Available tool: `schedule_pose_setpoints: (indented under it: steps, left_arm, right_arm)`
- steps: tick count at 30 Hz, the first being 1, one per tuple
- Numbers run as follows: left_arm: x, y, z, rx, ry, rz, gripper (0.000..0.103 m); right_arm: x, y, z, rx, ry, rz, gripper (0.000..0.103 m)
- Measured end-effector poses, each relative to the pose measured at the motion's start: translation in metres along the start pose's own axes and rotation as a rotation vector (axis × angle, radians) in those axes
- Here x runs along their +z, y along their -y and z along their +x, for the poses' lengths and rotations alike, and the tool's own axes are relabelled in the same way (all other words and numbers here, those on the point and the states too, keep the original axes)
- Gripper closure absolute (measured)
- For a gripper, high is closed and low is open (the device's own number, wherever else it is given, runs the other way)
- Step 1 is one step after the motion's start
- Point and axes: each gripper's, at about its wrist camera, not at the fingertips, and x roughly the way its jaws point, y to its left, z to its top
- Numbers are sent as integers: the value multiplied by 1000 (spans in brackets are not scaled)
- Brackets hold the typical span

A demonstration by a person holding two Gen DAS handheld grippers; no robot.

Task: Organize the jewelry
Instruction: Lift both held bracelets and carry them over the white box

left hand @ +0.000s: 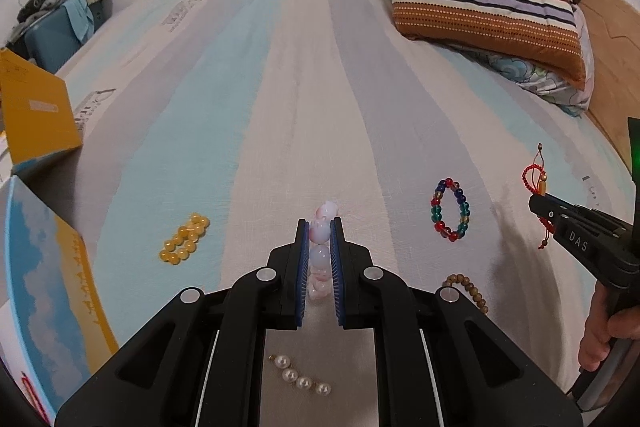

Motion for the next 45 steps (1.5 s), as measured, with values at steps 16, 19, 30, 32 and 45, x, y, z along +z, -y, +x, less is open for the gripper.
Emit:
schedule_pose_setpoints:
  steps: [16,19,30,32,45]
  left_arm:
    - [-4,-11,-57,25,54,-11,93]
    - [-8,-14,-69,35,65,-12,93]
    - [-16,-33,-108,88,106,-36,93]
    - [-17,-37,-116,96,114,-40,93]
    - [-41,-88,-181,169,175,-102,93]
  right_arm:
    - [-10,-27,-49,20,33,-32,91]
    - [-11,-32,-58,25,39,-41,91]
    - [-17,-59,-97,56,80,-69,91]
    - [-17,-64,-103,62,86,-72,91]
    - [-24,-140,-136,133,100,-163,91]
